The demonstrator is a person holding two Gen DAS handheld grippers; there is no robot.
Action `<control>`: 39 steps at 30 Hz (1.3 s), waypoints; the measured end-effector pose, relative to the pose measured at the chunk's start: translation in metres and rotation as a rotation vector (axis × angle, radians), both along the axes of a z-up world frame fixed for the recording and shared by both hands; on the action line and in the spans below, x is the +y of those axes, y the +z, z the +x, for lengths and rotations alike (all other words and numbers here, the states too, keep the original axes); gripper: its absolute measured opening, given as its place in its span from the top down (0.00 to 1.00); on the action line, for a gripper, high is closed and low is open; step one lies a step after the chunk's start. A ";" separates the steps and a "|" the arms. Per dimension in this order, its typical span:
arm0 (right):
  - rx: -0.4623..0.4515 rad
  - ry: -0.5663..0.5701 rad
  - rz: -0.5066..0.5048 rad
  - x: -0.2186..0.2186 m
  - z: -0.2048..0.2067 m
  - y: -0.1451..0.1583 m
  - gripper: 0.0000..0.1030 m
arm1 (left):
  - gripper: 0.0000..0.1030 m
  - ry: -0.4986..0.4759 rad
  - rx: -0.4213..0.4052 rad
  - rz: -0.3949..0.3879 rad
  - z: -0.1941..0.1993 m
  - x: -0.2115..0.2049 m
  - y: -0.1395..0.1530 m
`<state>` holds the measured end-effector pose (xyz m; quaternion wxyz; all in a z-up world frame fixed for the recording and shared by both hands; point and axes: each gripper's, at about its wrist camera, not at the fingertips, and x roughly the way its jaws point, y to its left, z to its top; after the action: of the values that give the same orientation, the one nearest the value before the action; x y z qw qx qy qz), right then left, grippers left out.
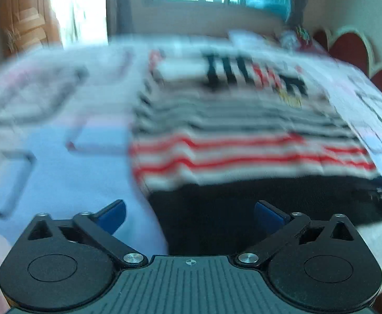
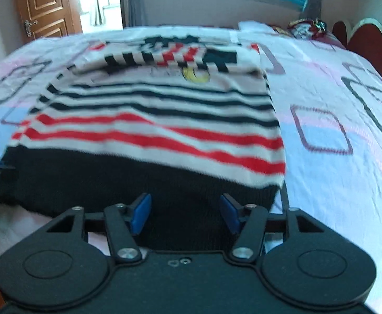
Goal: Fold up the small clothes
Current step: 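Move both tools down to the black hem band of the sweater, then close both tools on the black hem band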
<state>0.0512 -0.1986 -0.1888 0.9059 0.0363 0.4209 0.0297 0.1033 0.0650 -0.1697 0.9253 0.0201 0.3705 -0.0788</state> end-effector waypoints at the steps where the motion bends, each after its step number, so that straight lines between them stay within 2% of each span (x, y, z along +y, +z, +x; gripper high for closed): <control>1: -0.007 0.007 0.000 0.003 0.001 0.002 0.44 | 0.00 -0.014 -0.010 0.020 0.001 0.000 0.001; 3: -0.005 0.029 0.004 0.010 0.006 0.000 0.44 | 0.00 -0.011 0.033 0.045 0.008 0.001 -0.003; 7: 0.044 0.043 -0.023 0.019 0.010 -0.018 0.44 | 0.00 0.031 0.104 -0.003 0.013 0.017 -0.017; 12: 0.016 0.010 -0.017 0.009 0.007 -0.006 0.44 | 0.00 0.053 0.164 -0.051 0.013 0.023 -0.032; 15: 0.064 0.019 -0.049 0.008 0.011 -0.017 0.43 | 0.00 0.052 0.178 -0.097 0.012 0.022 -0.034; 18: 0.054 -0.002 -0.016 -0.002 0.006 -0.014 0.42 | 0.01 0.031 0.193 -0.131 0.011 0.019 -0.033; 21: 0.035 -0.020 -0.041 -0.008 0.000 -0.009 0.41 | 0.04 0.010 0.199 -0.142 0.012 0.014 -0.034; 24: 0.042 -0.056 -0.028 -0.022 -0.002 -0.010 0.39 | 0.05 0.003 0.193 -0.149 0.012 0.012 -0.034; 26: 0.046 -0.088 -0.033 -0.030 -0.002 -0.012 0.25 | 0.07 0.000 0.193 -0.162 0.012 0.012 -0.034; 28: 0.069 -0.116 -0.048 -0.036 -0.002 -0.017 0.20 | 0.10 -0.011 0.192 -0.169 0.012 0.011 -0.033; 33: 0.106 -0.151 0.043 -0.050 -0.006 -0.025 0.22 | 0.15 -0.046 0.194 -0.177 0.012 0.007 -0.032; 37: 0.109 -0.166 0.078 -0.053 -0.007 -0.024 0.30 | 0.16 -0.052 0.201 -0.194 0.012 0.009 -0.032; 39: 0.108 -0.168 0.090 -0.053 -0.008 -0.024 0.35 | 0.21 -0.054 0.204 -0.199 0.013 0.010 -0.031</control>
<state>0.0427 -0.2517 -0.2130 0.8785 0.1136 0.4631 -0.0293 0.1163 0.0746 -0.2009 0.8778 -0.0702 0.4522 -0.1416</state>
